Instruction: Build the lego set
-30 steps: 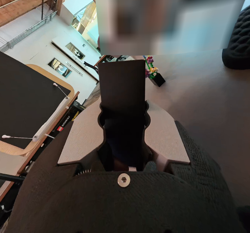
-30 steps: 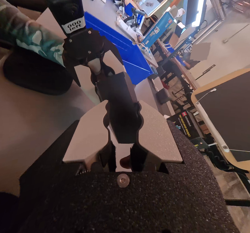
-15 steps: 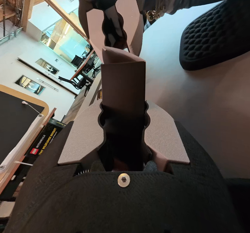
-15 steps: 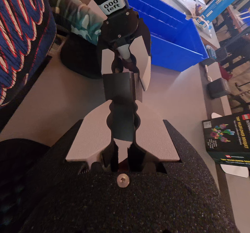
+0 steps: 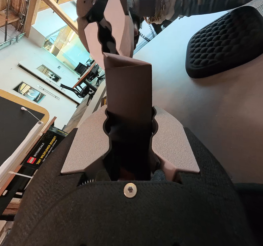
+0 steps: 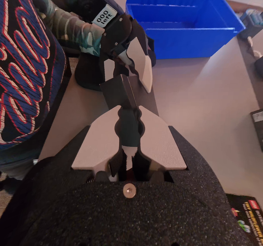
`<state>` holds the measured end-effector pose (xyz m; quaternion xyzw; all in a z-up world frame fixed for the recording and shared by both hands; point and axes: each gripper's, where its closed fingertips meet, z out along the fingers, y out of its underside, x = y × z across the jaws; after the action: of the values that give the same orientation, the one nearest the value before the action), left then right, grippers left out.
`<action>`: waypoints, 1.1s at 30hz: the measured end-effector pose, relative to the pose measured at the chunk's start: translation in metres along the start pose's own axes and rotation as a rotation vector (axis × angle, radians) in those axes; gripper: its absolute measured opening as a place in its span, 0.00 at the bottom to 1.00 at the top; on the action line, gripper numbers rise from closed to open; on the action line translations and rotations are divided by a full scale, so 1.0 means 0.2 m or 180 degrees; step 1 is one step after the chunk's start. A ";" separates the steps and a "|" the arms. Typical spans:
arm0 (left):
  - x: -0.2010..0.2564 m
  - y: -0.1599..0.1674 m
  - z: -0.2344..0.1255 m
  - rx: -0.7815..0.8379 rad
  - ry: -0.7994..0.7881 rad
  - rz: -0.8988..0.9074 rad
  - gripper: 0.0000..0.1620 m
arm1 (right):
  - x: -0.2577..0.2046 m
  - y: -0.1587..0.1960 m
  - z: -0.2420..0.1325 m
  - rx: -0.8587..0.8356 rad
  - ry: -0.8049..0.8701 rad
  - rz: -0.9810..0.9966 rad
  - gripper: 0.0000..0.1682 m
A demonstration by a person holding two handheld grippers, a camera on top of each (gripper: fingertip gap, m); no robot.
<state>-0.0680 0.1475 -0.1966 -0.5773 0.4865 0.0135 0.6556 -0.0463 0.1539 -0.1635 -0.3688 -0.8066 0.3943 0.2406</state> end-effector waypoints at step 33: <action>0.03 0.01 -0.03 0.0066 0.0143 -0.0253 0.35 | -0.02 -0.18 0.05 -0.0197 0.0020 -0.0458 0.05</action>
<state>-0.0702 0.1403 -0.2005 -0.5895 0.4779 -0.0305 0.6505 -0.0661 0.1319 -0.1414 -0.3184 -0.8421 0.3497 0.2593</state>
